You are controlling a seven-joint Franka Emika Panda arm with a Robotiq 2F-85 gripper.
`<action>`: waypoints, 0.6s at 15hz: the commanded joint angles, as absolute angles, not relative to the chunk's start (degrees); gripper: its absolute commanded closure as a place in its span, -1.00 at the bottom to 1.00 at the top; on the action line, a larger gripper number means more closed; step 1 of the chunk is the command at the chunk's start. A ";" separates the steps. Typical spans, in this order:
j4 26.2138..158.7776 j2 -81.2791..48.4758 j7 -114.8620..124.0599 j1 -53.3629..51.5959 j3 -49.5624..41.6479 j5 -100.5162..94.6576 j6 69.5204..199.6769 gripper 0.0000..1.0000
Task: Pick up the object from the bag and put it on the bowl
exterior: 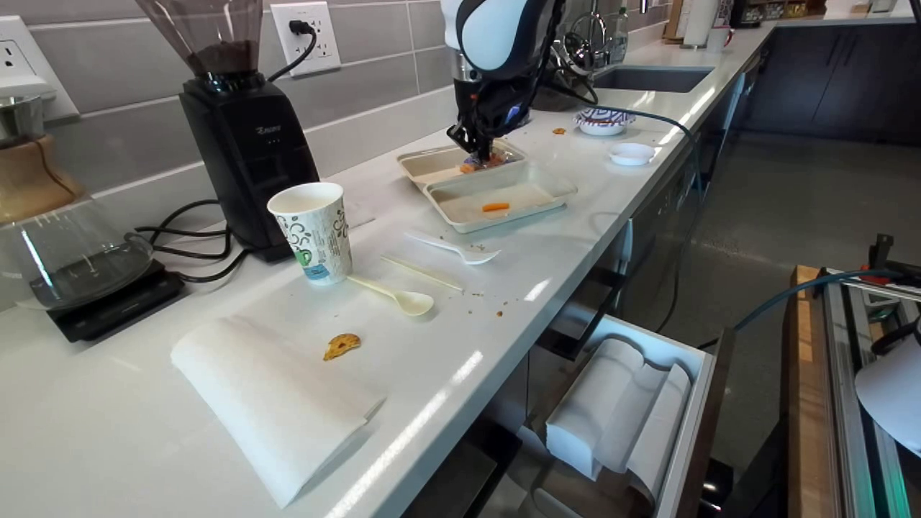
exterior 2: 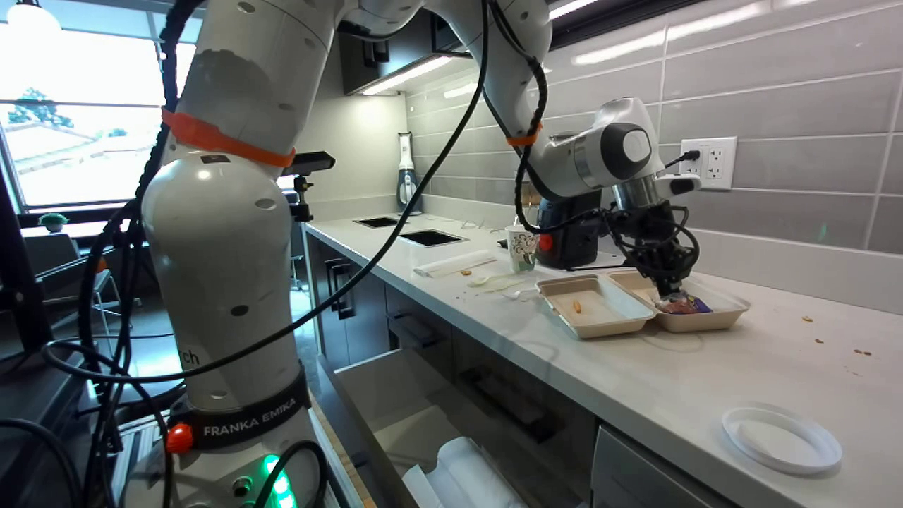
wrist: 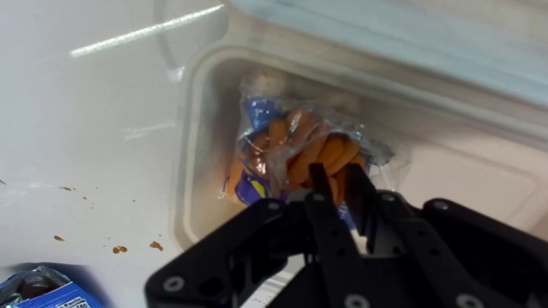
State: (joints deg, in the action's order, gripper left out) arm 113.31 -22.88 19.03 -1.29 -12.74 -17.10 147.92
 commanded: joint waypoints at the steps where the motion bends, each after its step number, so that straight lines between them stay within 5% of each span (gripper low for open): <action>1: 112.57 -22.88 19.66 -1.39 -13.24 -17.00 145.67 0.64; 9: 113.37 -22.03 19.22 -0.89 -13.74 -16.95 145.85 0.66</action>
